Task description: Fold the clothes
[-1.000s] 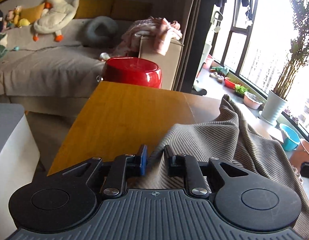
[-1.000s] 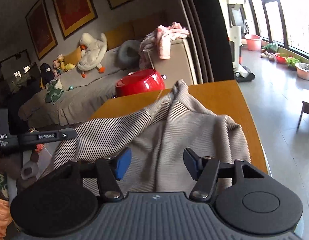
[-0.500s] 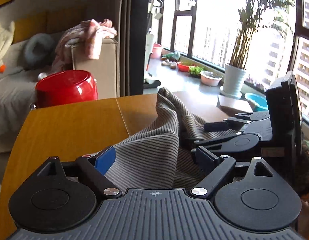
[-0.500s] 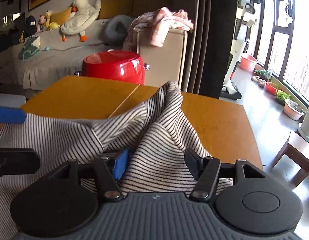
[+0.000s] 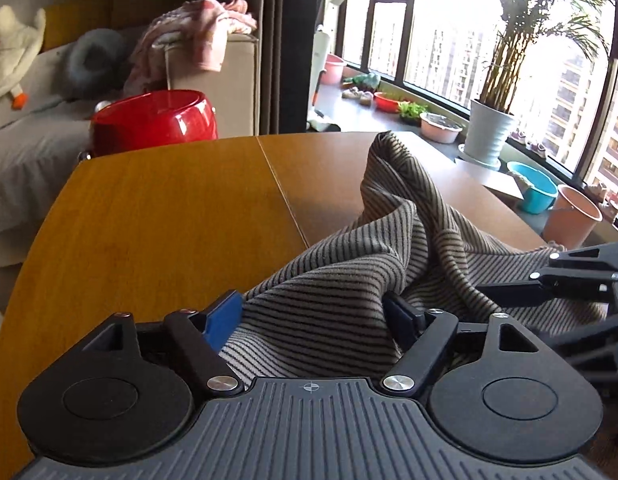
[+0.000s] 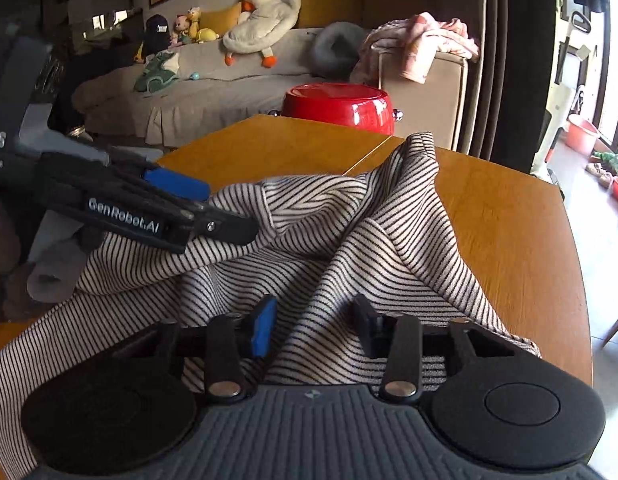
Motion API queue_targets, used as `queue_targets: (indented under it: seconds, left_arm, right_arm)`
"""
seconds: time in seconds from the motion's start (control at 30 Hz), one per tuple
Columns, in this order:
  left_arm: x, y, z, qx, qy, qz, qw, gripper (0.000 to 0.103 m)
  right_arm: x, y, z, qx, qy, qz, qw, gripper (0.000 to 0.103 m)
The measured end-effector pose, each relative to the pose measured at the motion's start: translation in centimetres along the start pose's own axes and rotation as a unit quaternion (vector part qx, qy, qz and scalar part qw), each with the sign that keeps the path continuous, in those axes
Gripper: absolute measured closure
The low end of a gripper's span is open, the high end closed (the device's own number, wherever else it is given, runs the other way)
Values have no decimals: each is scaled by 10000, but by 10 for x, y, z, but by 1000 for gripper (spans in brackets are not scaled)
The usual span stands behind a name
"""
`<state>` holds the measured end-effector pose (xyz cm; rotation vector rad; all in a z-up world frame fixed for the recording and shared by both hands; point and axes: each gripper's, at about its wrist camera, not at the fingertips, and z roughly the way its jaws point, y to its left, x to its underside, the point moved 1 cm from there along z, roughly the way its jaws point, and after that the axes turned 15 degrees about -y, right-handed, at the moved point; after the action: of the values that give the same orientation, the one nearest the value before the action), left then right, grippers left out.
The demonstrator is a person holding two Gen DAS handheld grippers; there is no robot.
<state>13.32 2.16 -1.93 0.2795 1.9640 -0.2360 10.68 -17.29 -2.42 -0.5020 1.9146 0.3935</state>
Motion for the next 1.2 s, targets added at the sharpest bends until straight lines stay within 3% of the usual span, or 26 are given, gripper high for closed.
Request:
queue_targets:
  seconds: [0.03, 0.1, 0.2, 0.3, 0.43, 0.53, 0.6, 0.7, 0.77, 0.83, 0.87, 0.9, 0.93, 1.13, 1.2]
  left_arm:
    - [3, -1, -1, -70, -79, 107, 9999, 37]
    - [1, 1, -1, -118, -134, 112, 9998, 62]
    - [-16, 13, 0, -255, -376, -2, 9990, 86]
    - [-43, 35, -3, -861, -912, -74, 9921, 88]
    - [-63, 67, 8, -1501, -968, -202, 9837, 88]
    - [-66, 85, 9, -1496, -769, -548, 9842, 76]
    - [-65, 83, 0, -1006, -762, -750, 9892, 41]
    - [-59, 64, 2, -370, -599, -753, 9947, 22]
    - [-53, 46, 12, 23, -400, -693, 9968, 16]
    - [-42, 26, 30, 197, -167, -422, 9988, 18]
    - [-37, 19, 38, 173, -87, -246, 9995, 40]
    - [-31, 14, 48, 54, 1, -51, 10000, 79]
    - [-28, 16, 55, -112, 38, 41, 9999, 85]
    - [-31, 65, 70, -942, -219, 105, 9953, 84]
    - [-33, 77, 70, -1158, -290, 110, 9928, 78]
  right_arm:
    - [-1, -2, -3, 106, -42, 56, 9999, 94]
    - [-5, -8, -7, 261, -154, 112, 9995, 98]
    - [-23, -16, -18, 592, -428, -168, 9972, 98]
    - [-50, -38, -33, 1137, -864, -316, 9892, 98]
    - [-59, -85, -12, 1899, -601, -372, 9793, 98]
    - [-44, -109, 17, 2263, -97, -562, 9724, 90]
    - [-33, -117, 27, 2502, 42, -818, 9647, 81]
    - [-26, -124, 32, 2653, 158, -802, 9607, 75]
    - [-30, -122, 33, 2664, 96, -723, 9611, 75]
    - [-38, -115, 26, 2530, -121, -589, 9656, 75]
    - [-42, -111, 23, 2461, -232, -522, 9676, 75]
    - [-46, -107, 20, 2369, -300, -483, 9699, 75]
    - [-49, -102, 16, 2275, -364, -446, 9721, 75]
    - [-46, -53, -24, 1336, -584, -451, 9883, 63]
    - [-39, -34, -37, 924, -556, -393, 9934, 62]
